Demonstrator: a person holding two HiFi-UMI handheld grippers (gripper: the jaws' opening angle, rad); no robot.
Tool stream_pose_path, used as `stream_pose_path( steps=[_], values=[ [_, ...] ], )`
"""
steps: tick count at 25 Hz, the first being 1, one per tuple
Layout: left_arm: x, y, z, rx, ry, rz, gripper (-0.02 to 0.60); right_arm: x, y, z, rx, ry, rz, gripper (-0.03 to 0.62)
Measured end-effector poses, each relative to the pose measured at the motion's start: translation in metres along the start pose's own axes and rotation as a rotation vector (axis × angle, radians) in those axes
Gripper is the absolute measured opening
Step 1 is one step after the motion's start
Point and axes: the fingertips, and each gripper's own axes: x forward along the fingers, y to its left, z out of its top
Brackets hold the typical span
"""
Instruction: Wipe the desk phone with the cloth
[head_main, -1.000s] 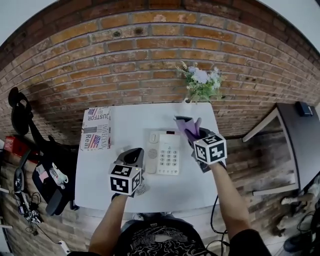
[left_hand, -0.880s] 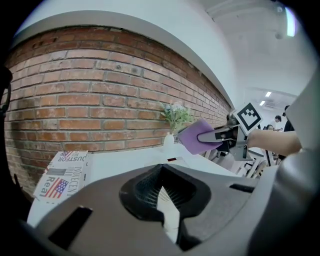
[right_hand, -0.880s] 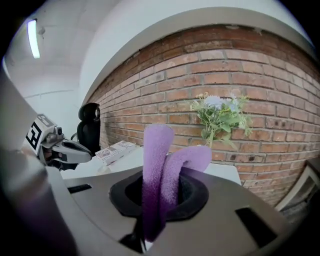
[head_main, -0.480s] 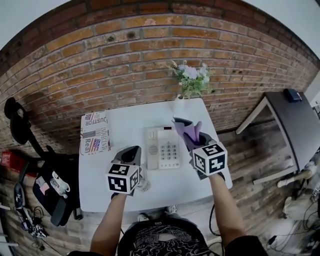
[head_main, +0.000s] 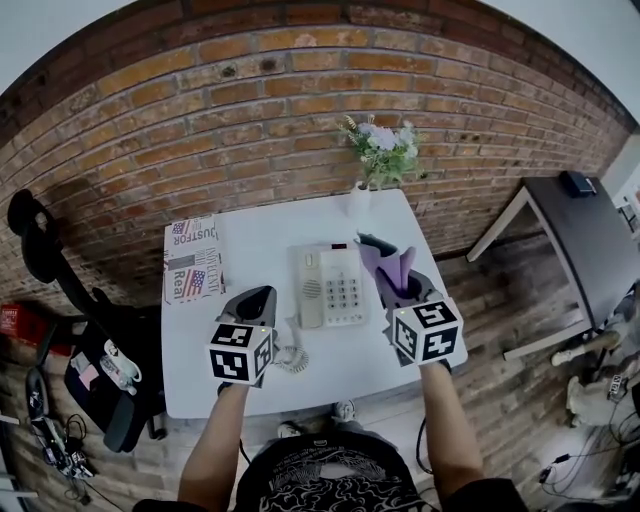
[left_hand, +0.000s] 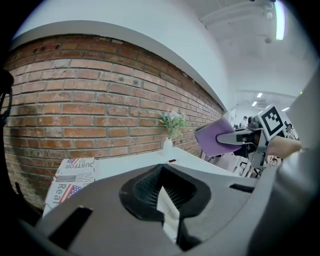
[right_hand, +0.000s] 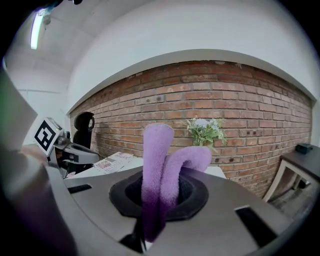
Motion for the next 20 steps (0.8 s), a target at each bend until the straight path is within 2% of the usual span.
stream_pose_path(
  steps=[20],
  values=[
    [-0.0076,0.0045,-0.0043,-0.007,0.001,-0.004,0.006,-0.0091,0.0069,-0.0064,0.021,0.006,-0.005,0.048]
  ],
)
